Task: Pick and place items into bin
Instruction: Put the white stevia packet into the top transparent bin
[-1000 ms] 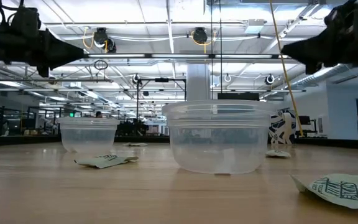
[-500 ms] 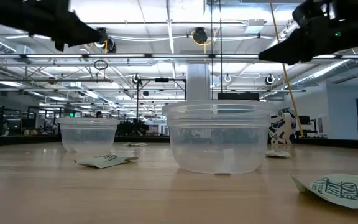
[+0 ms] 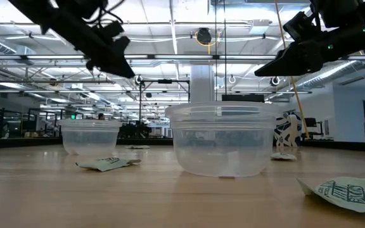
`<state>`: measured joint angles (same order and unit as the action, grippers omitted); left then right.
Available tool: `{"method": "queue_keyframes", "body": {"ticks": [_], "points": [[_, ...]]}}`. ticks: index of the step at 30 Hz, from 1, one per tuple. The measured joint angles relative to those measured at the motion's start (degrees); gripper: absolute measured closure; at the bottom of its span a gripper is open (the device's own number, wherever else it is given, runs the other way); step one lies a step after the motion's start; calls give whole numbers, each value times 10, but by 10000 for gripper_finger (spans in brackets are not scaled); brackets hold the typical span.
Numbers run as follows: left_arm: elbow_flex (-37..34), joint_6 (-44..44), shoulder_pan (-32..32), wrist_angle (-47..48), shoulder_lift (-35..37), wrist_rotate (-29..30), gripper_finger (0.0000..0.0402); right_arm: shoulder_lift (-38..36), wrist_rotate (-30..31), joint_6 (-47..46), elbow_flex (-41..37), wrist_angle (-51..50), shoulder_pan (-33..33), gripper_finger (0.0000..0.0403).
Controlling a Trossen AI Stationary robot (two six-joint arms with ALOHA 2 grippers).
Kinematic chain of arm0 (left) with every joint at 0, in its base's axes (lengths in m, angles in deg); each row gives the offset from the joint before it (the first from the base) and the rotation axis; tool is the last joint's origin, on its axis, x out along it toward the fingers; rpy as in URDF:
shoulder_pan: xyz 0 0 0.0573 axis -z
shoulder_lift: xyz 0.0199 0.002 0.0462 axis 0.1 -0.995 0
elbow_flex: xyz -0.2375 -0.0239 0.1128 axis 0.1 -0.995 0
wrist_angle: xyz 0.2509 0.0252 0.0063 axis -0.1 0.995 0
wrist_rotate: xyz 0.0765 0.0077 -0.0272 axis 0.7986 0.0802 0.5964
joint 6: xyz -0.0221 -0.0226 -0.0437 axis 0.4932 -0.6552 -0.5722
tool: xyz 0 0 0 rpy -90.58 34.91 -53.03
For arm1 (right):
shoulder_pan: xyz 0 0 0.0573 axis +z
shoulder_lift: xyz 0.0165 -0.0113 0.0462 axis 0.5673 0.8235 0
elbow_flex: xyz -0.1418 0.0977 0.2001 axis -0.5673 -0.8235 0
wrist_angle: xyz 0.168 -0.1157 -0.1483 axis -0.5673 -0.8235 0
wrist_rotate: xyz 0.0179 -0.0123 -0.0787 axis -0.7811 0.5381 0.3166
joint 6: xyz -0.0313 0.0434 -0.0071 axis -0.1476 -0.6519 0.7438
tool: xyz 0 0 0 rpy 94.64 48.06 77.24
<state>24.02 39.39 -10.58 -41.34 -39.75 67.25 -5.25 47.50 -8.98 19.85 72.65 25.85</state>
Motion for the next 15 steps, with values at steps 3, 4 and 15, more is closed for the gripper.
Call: {"method": "queue_keyframes", "body": {"ticks": [3,4,15], "points": [[0,-24,-20,0,-37,-19,313,0,-1,0,0,3,0,213],[0,-34,-26,-2,-51,-21,313,0,-1,0,0,4,0,214],[0,-86,-66,-73,-220,-107,313,0,-2,15,0,30,0,212]]}}
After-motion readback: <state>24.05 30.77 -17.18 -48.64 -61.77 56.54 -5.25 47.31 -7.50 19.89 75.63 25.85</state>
